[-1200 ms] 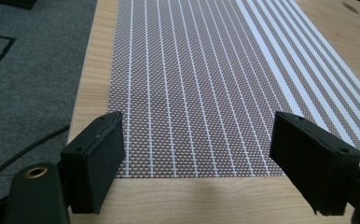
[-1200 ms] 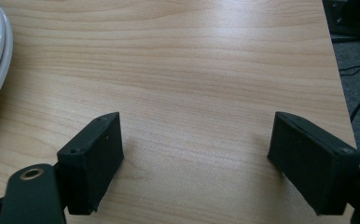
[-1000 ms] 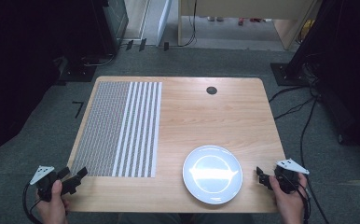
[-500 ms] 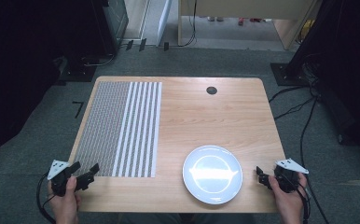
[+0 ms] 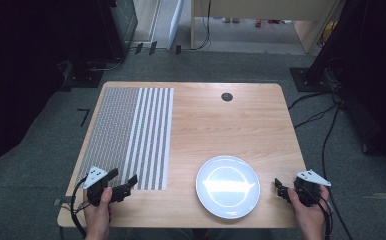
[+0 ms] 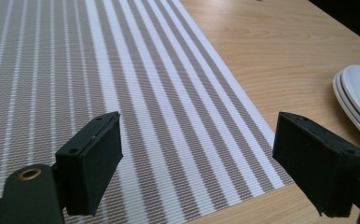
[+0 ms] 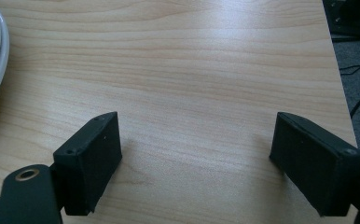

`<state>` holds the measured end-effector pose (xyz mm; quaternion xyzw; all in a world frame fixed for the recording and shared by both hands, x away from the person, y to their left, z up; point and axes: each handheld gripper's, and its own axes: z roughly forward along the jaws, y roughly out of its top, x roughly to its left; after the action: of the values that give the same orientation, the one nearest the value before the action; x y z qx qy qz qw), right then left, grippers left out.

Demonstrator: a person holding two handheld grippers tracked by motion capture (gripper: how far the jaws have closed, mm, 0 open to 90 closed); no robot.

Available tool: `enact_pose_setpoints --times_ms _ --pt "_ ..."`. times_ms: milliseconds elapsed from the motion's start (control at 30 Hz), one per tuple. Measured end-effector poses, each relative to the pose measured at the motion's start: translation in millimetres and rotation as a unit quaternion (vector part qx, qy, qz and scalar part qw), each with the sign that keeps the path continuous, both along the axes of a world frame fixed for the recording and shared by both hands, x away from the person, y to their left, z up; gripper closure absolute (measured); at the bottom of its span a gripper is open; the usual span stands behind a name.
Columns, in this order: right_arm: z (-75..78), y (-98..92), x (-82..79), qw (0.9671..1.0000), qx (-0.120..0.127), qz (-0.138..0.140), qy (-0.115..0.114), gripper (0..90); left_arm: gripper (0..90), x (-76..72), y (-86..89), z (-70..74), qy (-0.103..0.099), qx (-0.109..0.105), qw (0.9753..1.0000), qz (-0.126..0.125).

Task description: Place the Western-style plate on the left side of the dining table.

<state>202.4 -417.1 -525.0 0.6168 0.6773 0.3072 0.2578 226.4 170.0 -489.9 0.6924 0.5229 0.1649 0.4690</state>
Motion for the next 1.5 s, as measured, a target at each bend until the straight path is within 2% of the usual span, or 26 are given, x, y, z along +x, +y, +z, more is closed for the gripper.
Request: enact_pose_setpoints --times_ms 300,500,767,933,1033,1100,1233,1433,1500 --pt "0.0 0.0 0.0 1.0000 0.000 0.000 0.000 15.7 15.9 1.1 -26.1 0.8 -0.003 0.005 0.9996 -0.027" --pt "0.0 0.0 0.0 1.0000 0.000 0.000 0.000 15.6 15.9 1.4 -46.5 1.4 -0.005 0.000 0.9990 -0.045" --pt "0.0 0.0 0.0 1.0000 0.000 0.000 0.000 15.6 15.9 2.9 -75.5 -1.6 -0.004 0.012 0.9967 -0.081" --pt "0.0 0.0 0.0 1.0000 0.000 0.000 0.000 15.6 15.9 5.3 -85.1 -2.4 -0.002 0.014 0.9958 -0.090" --pt "0.0 0.2 0.1 1.0000 0.000 -0.002 0.000 15.6 15.8 7.5 -92.9 -2.3 -0.003 0.024 0.9953 -0.093" --pt "-0.1 0.6 1.4 1.0000 0.000 -0.006 0.000 15.6 12.5 9.9 -98.6 -2.1 -0.001 0.023 0.9948 -0.099" --pt "-0.1 1.3 2.3 0.9999 0.000 -0.011 -0.001 15.7 11.5 15.1 -111.9 0.3 0.000 0.019 0.9945 -0.103" --pt "-0.1 1.5 2.3 0.9999 0.000 -0.012 0.000 15.6 11.4 19.9 -131.5 5.3 -0.009 0.004 0.9943 -0.106" --pt "-0.1 1.6 2.2 0.9999 -0.001 -0.012 -0.001 15.6 11.4 19.8 -136.8 3.9 -0.014 0.003 0.9936 -0.112"
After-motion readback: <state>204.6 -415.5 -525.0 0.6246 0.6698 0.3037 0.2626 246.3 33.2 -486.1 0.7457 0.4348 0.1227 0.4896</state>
